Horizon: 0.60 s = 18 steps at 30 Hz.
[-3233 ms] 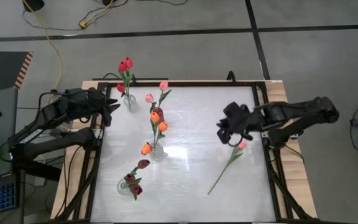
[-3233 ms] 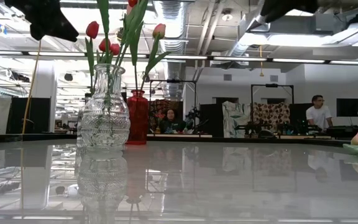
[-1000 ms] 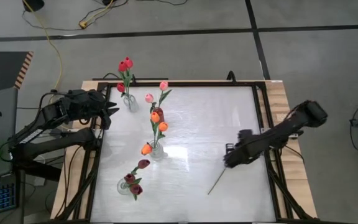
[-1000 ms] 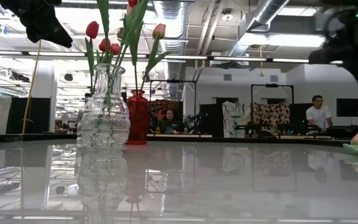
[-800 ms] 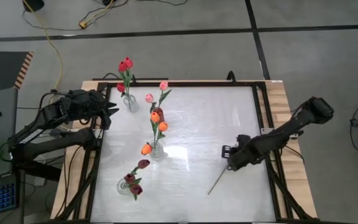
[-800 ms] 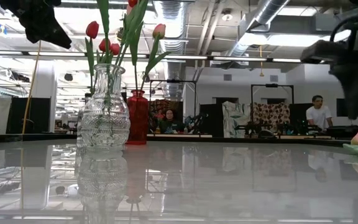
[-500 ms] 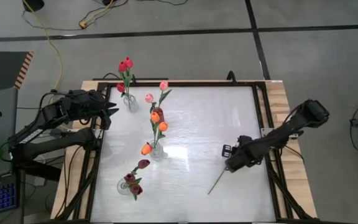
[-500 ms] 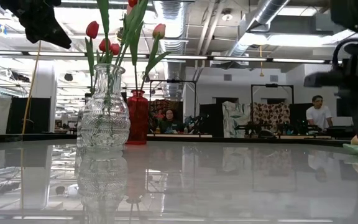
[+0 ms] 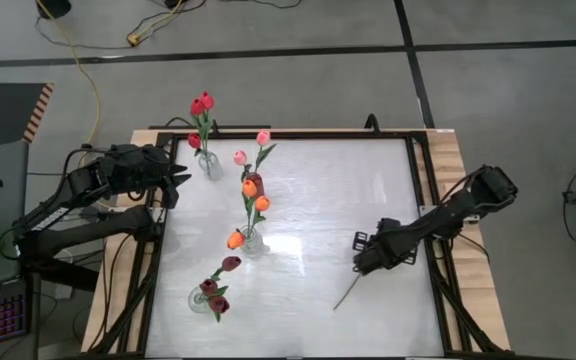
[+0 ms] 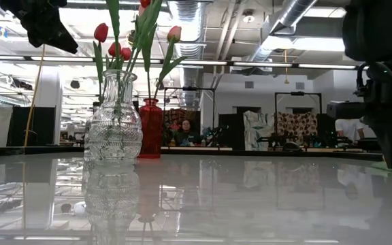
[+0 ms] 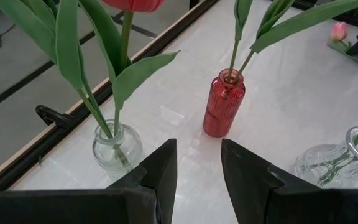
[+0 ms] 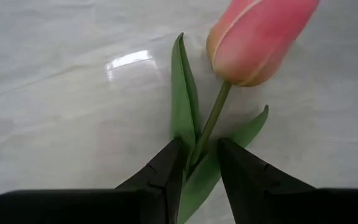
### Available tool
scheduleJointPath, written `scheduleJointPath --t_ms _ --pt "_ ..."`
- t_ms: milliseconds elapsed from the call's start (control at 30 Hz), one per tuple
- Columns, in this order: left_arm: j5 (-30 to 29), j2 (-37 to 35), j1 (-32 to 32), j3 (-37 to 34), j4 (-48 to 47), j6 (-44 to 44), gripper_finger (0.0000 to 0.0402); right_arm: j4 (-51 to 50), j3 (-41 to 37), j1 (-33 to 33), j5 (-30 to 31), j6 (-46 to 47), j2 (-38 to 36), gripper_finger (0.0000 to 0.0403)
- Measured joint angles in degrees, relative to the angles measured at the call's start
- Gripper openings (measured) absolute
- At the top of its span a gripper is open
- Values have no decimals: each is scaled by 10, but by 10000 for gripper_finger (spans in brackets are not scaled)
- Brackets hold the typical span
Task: Sort flowers into vase by color
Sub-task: Put the pink tulip into the red vase
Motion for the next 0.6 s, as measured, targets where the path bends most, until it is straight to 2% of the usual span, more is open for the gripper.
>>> scheduleJointPath --t_ms 267,600 --pt "0 0 0 0 0 0 112 25 0 -8 0 -15 31 124" --pt "-1 0 0 0 0 0 112 34 -1 -7 3 -16 24 54"
